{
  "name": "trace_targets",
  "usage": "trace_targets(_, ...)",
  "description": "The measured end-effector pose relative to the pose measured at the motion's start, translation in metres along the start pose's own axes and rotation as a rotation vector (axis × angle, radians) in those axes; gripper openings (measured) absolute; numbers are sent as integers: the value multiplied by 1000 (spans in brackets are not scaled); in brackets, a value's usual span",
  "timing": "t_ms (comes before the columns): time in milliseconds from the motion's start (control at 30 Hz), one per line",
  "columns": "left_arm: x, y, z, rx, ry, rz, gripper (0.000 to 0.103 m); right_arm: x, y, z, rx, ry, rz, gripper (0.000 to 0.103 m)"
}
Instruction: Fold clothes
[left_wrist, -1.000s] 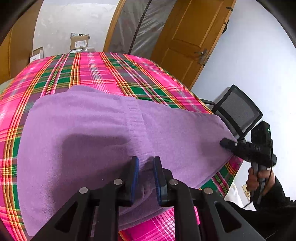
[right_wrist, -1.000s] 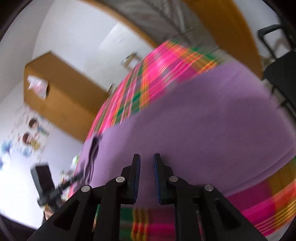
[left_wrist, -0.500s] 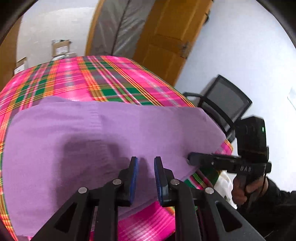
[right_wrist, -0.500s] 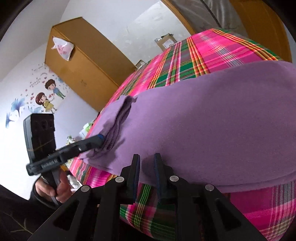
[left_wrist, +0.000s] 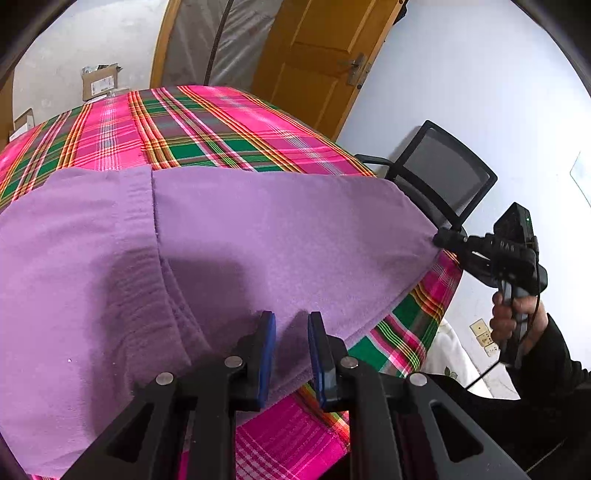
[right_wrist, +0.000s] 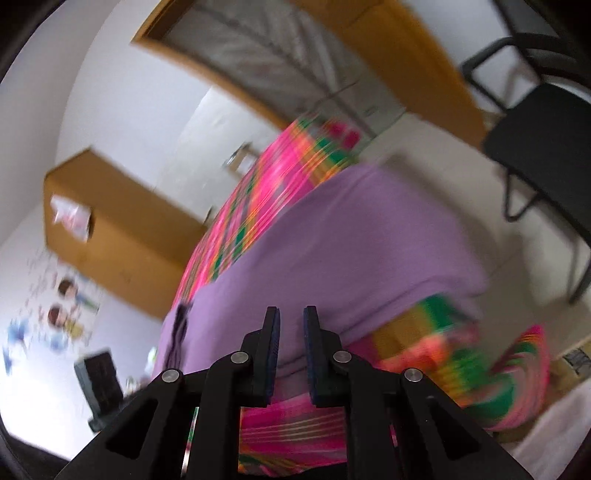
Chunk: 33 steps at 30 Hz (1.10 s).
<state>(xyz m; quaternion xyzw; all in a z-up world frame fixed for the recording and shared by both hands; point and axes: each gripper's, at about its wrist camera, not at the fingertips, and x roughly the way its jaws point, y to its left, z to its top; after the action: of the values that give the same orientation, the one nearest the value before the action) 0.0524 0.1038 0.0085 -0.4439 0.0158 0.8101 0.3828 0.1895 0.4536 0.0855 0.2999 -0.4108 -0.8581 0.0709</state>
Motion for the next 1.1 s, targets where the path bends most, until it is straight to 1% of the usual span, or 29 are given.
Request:
trace_targets(100,0,-1,0,0,0,0,18,-18,-20,9,101,-64,-35,20)
trace_targets(167,0,0,0,-1,0,-2,18,-26,-31,10,174,-94,-21,25)
trace_targets(200,0,0,0,-3,0,-3,18,-29,-37,11,219,-104,-21,30)
trace_targets(233,0,1,1,-4,0,-3,18,-33,-44,11,260,-105,-23,31)
trace_targets(333,0,1,0,-10,0,-7,18,-39,-71,10,406,-54,4,32)
trace_targets(433,0,1,0,-11,1,-3,18,-39,-86,5,475,1,39,32)
trace_targets(567,2,0,1,-11,4,4,18,-27,-100,1,547,92,125,32)
trace_targets(633,2,-1,2,-13,6,11,18,-23,-117,7,585,101,170,35)
trace_targets(667,2,-2,2,-14,6,13,18,-18,-122,6,617,103,197,41)
trace_targets(733,3,-1,2,-18,6,16,18,-15,-126,2,673,100,246,45)
trace_targets(900,4,-1,4,-25,10,23,18,-1,-141,-2,820,80,349,46)
trace_targets(1000,5,-2,6,-24,12,27,18,1,-144,-3,858,76,381,46)
trace_targets(1100,6,-2,7,-28,11,26,18,5,-149,-1,890,27,414,47)
